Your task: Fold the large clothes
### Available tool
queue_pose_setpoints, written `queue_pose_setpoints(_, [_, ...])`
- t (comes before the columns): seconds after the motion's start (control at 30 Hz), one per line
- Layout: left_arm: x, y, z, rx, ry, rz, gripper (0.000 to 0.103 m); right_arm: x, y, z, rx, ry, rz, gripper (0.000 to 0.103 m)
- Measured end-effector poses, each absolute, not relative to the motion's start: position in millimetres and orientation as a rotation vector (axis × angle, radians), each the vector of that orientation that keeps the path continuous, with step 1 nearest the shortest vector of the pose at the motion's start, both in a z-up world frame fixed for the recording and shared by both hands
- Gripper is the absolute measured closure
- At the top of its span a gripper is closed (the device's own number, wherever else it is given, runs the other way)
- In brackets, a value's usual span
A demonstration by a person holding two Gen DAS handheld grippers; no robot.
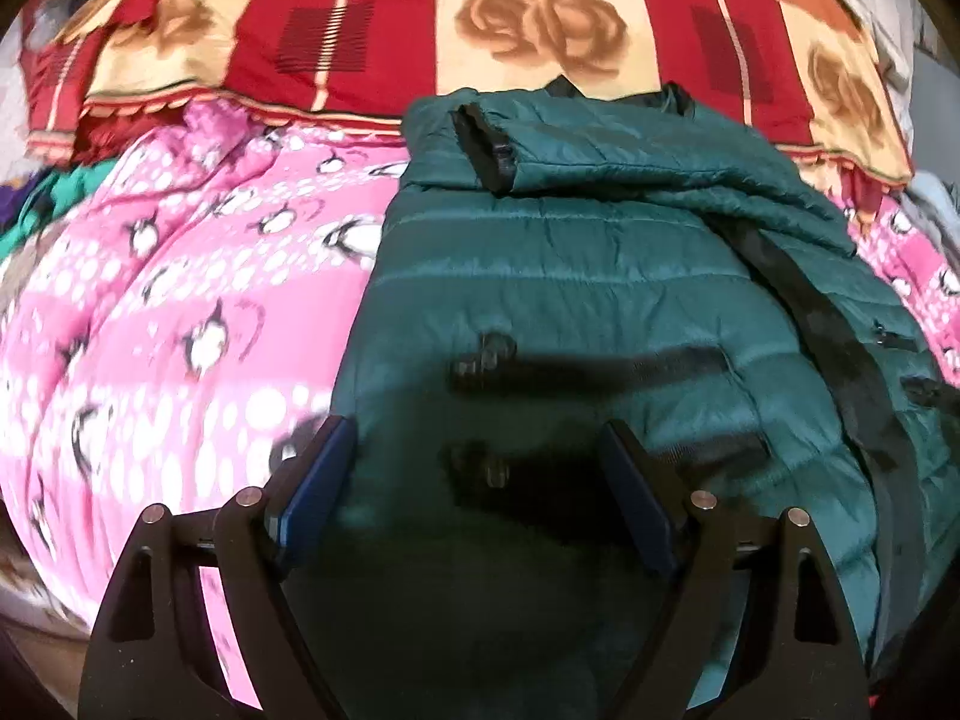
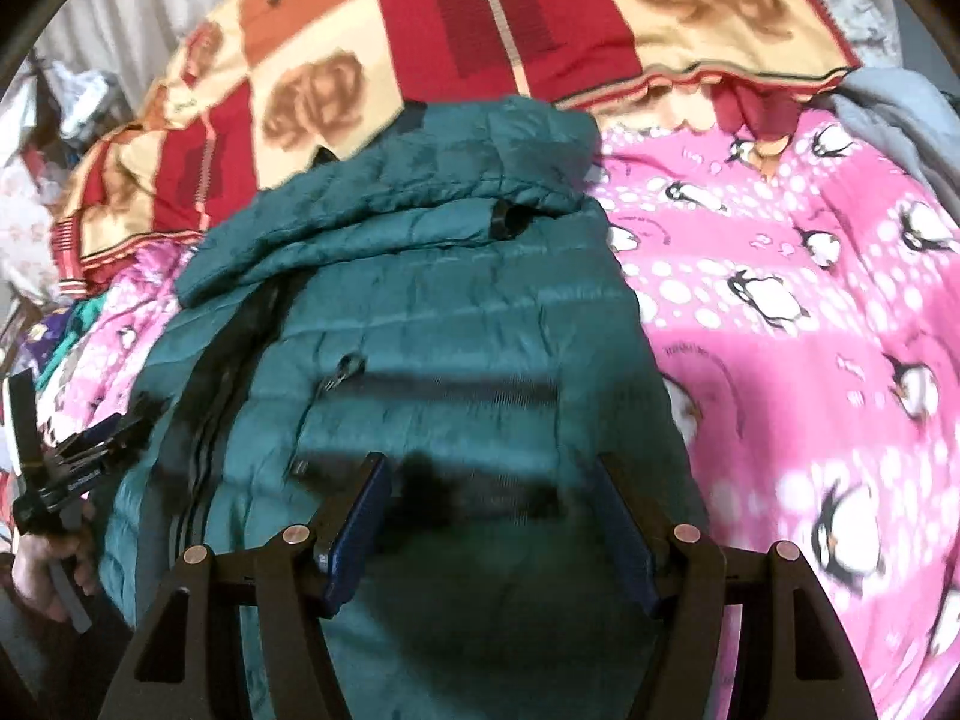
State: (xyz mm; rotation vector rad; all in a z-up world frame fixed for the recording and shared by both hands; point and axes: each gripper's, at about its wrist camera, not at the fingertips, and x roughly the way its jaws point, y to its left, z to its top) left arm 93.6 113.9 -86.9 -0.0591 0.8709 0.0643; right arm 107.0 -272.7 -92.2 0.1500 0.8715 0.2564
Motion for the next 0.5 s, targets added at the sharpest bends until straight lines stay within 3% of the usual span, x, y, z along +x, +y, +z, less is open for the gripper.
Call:
queue_pose_setpoints(0.2, [63.2,123.0,-86.0,-0.143,0.849,0.069,0.019,77.8,-270.0,-97.7,0.113,0.824,0.277,0.037])
queue_pose_setpoints(0.37, [36.2,143.5,-51.6,-0.173,0.778,0.042,0.019,52.3,-307.0,-75.5,0.199,0.692,0.263,0.037])
queue_pose_setpoints(0.5, [30.3,165.5,-65.0,-0.112,0.797,0.065,0.019,51.5,-325.5,-90.9,0.25,0.75,0.27,0.037])
